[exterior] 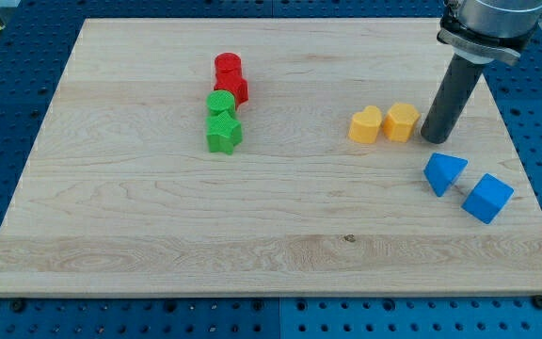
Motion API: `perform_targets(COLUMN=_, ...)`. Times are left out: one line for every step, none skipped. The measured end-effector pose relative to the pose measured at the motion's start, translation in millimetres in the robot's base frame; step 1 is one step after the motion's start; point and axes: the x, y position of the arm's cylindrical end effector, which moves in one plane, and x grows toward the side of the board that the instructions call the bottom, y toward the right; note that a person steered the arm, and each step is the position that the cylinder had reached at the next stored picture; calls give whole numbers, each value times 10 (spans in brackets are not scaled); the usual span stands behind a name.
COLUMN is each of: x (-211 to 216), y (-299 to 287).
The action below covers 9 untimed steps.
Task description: Slide the blue cube down a bit
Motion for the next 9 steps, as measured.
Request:
perform_targets(x=4, y=107)
perform_targets(x=128, y=347)
perform_targets(x=351, y=350)
perform_targets(x=369, y=377)
perform_targets(x=423, y=422)
perform_targets(x=544, y=477)
perform_targets(x=544, y=498)
perform_targets(x=698, y=599)
perform_targets(x=782, y=610)
